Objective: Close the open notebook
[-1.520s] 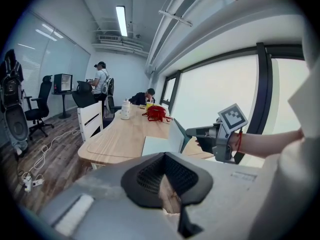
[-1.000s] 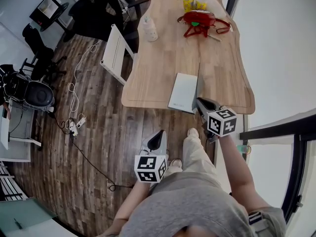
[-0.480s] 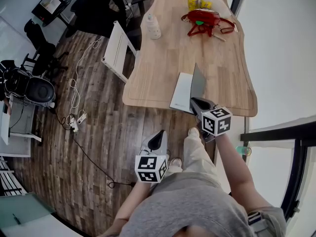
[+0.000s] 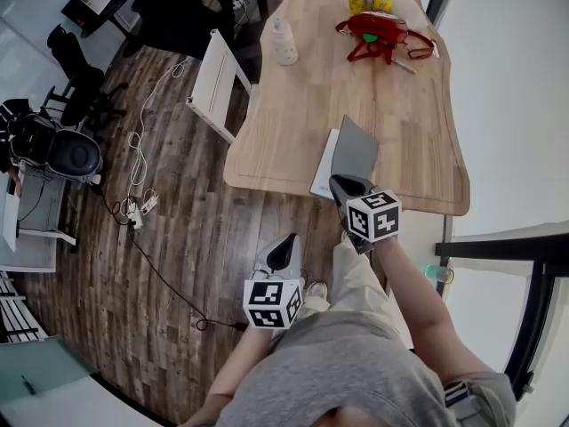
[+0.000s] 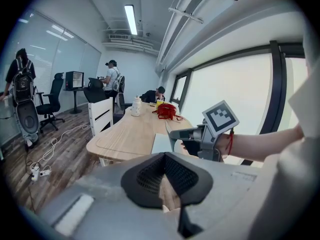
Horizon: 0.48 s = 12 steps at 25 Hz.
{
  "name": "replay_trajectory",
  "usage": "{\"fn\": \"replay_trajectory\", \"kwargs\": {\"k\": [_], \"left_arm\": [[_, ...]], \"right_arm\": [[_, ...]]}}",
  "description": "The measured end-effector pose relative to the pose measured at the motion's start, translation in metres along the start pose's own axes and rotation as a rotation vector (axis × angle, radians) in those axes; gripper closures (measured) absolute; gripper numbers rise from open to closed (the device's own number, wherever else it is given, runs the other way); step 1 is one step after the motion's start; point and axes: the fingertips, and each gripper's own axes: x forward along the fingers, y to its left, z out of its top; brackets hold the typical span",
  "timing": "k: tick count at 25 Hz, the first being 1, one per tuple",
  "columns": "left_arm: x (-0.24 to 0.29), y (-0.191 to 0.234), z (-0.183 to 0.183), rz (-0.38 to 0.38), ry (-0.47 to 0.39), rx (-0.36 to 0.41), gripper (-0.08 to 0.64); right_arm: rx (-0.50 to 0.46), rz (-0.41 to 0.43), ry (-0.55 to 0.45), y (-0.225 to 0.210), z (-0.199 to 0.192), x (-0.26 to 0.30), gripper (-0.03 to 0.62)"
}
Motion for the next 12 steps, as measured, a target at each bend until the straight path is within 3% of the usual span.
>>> {"fn": "replay_trajectory", "kwargs": {"k": [12], "left_arm": [[0.014, 0.011, 0.003, 0.040, -0.011, -0.039, 0.555]], "right_arm": [[-0.048, 0.023, 0.105, 0.007, -0.019, 0.045, 0.569]]}}
